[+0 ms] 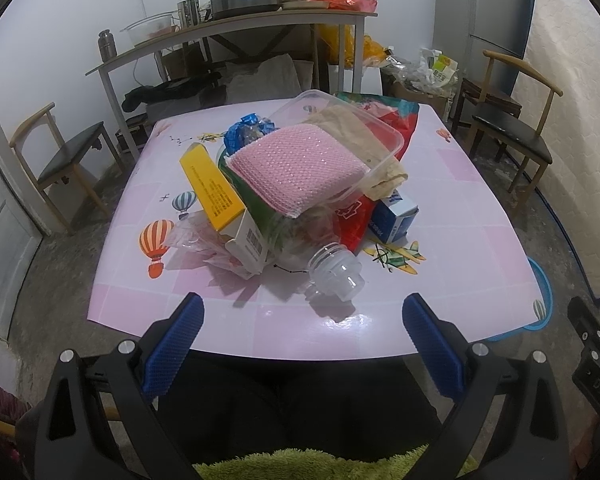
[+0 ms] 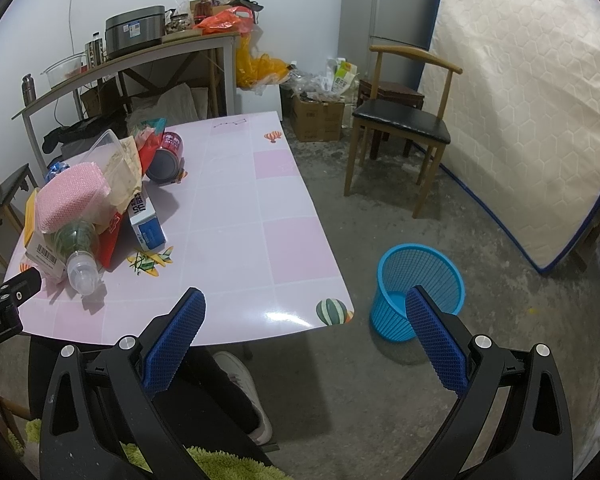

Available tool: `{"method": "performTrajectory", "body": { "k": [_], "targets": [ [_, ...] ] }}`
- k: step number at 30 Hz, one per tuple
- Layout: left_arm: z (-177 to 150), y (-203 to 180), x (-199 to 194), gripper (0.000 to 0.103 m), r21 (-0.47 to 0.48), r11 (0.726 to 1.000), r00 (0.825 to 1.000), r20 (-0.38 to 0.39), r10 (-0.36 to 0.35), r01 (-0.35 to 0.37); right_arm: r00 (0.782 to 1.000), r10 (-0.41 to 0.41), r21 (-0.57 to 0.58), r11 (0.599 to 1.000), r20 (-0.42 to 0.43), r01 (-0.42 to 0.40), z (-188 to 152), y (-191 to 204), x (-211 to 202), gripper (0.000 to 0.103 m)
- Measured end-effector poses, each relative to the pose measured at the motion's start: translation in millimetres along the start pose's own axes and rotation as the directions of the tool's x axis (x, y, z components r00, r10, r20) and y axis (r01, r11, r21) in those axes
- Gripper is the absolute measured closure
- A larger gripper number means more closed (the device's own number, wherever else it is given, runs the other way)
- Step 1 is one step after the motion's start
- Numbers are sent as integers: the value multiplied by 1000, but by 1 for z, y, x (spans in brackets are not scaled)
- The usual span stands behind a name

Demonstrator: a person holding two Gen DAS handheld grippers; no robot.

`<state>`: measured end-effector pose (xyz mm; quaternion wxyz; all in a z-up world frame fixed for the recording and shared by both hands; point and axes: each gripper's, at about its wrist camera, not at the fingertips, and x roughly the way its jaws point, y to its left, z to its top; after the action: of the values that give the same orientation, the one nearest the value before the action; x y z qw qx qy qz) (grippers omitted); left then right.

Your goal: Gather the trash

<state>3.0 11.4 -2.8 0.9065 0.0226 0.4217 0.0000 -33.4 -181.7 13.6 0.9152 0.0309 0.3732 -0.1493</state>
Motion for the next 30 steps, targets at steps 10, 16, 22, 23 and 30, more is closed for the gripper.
{"method": "performTrajectory", "body": {
  "k": [10,16,22,23,30],
  "targets": [
    [0,3,4,6,-6,1000,1000,-3,17,-17,1000,1,0,1000,-1,-1,1,0,-2,7],
    [1,3,7,6,-8,1000,1000,-13,22,-23,1000,5,-1,1000,-5,-5,2,8,1,7],
    [3,10,18,6,-27,999,999,-35,26,-27,1000,13,-18,1000,-22,-13,4,17,9,7],
    [3,12,19,6,-30,999,999,-40,25,-27,1000,14,-21,1000,-25,-15,5,18,10,7],
    [4,24,34,6,-44,998,998,-54,37,-39,997,58,-37,998,-41,-59,13,32,20,7]
  ]
}}
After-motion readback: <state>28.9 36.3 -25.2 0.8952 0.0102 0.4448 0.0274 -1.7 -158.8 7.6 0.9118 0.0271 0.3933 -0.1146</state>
